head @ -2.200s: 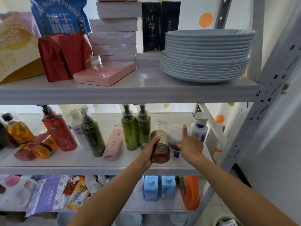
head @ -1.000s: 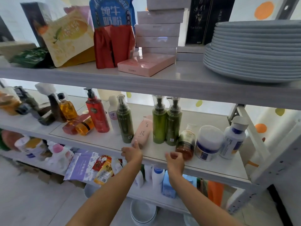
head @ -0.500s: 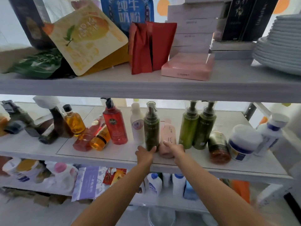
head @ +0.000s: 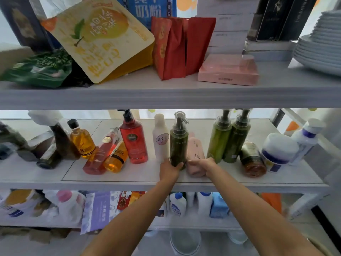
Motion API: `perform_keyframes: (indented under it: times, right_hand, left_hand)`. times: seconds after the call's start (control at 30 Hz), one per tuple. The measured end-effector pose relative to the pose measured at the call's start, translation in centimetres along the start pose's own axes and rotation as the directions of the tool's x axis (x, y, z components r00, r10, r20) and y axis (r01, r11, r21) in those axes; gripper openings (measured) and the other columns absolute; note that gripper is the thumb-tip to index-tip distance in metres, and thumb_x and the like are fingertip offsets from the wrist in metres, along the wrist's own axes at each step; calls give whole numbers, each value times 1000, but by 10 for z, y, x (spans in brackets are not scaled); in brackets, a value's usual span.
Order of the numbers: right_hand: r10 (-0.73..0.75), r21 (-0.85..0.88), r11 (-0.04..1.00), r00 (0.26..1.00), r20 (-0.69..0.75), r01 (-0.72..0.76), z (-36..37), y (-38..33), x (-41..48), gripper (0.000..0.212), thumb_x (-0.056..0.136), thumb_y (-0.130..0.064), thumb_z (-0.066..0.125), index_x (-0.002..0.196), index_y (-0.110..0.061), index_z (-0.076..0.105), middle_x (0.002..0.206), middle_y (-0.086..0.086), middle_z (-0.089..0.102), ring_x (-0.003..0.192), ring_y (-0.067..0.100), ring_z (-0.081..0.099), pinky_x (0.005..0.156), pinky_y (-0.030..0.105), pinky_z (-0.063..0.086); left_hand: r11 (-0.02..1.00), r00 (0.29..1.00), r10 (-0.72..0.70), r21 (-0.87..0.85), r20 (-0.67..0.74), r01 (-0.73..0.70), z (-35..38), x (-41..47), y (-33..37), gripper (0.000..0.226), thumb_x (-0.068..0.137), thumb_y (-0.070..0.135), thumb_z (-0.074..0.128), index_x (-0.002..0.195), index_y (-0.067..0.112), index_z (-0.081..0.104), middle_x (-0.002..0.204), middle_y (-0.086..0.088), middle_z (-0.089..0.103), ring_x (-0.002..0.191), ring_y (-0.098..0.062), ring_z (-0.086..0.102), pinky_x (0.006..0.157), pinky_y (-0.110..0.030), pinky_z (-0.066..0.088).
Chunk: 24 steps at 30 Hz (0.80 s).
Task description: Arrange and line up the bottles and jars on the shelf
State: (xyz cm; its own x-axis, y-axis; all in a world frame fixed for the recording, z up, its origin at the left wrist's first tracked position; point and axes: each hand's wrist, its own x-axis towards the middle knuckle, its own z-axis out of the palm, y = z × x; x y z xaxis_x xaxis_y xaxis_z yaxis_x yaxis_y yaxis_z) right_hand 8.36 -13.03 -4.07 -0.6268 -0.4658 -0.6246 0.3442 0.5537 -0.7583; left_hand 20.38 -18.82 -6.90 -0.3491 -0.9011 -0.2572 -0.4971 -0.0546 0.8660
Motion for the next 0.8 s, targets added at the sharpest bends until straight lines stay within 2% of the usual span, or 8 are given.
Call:
perform_keyframes:
  times: [0.17, 0.23, 0.33, 0.4, 0.47, 0.53, 0.67, 0.8]
  right_hand:
    - [32, -27, 999, 999, 36, -31, -5, 2, -11, 58, 66, -12, 84, 109, -6, 46, 122, 17, 57, 110, 35, 58, 52, 38, 52]
    - [50, -38, 998, 998, 41, -48, -7, 2, -13, 68, 66, -10, 83, 123, -5, 45, 126, 18, 55, 112, 36, 56, 47, 37, 49]
    - [62, -46, 997, 997, 50, -60, -10, 0, -17, 71, 69, -5, 80, 128, -5, 41, 128, 19, 51, 114, 39, 53, 49, 41, 49]
    - [86, -11, 996, 991, 106, -85, -11, 0, -22, 70, 72, -3, 76, 131, -4, 39, 123, 20, 54, 110, 39, 55, 56, 44, 53]
    - [107, 7, 994, 980, 168, -110, -14, 5, -32, 64, 77, -6, 73, 131, -3, 40, 101, 18, 59, 89, 33, 60, 51, 40, 52]
    - [114, 58, 990, 970, 213, -129, -18, 14, -42, 59, 80, -8, 71, 131, -1, 42, 85, 16, 58, 74, 28, 59, 45, 33, 50]
    - [95, 215, 965, 966, 242, -149, -28, 46, -57, 57, 82, -5, 68, 132, -2, 41, 88, 17, 57, 77, 28, 57, 58, 38, 50]
    - [47, 363, 922, 969, 241, -135, -36, 80, -75, 58, 81, -4, 68, 133, -3, 43, 112, 22, 59, 95, 33, 57, 66, 40, 51]
  left_hand:
    - [995, 999, 32, 92, 14, -34, -6, -1, 1, 52, 85, 34, 67, 126, 10, 47, 126, -13, 59, 114, -31, 56, 93, -35, 45]
    - [995, 1000, 20, 101, -5, -20, -7, -2, 3, 57, 85, 34, 68, 129, 8, 43, 129, -14, 55, 117, -32, 54, 97, -38, 44]
    - [997, 998, -63, 52, -8, 63, -6, -5, 6, 58, 87, 33, 66, 128, 3, 39, 127, -17, 53, 115, -35, 55, 100, -42, 47]
    - [985, 984, -159, -58, 82, 164, -4, -10, 7, 52, 91, 35, 60, 123, -3, 45, 114, -20, 60, 100, -35, 62, 94, -44, 52]
    - [947, 954, -212, -198, 212, 254, 0, -19, 8, 51, 94, 35, 55, 122, -7, 50, 101, -24, 63, 86, -33, 63, 89, -42, 55]
    - [919, 934, -199, -275, 295, 283, 3, -27, 9, 52, 95, 34, 52, 124, -9, 49, 108, -29, 63, 89, -34, 63, 87, -39, 54]
    - [876, 886, -141, -362, 441, 319, 7, -39, 5, 53, 96, 38, 50, 128, -4, 47, 124, -25, 59, 113, -35, 59, 94, -40, 51]
    - [851, 840, -113, -385, 530, 358, 13, -57, 2, 52, 93, 36, 57, 125, -4, 50, 124, -22, 59, 110, -33, 60, 91, -39, 52]
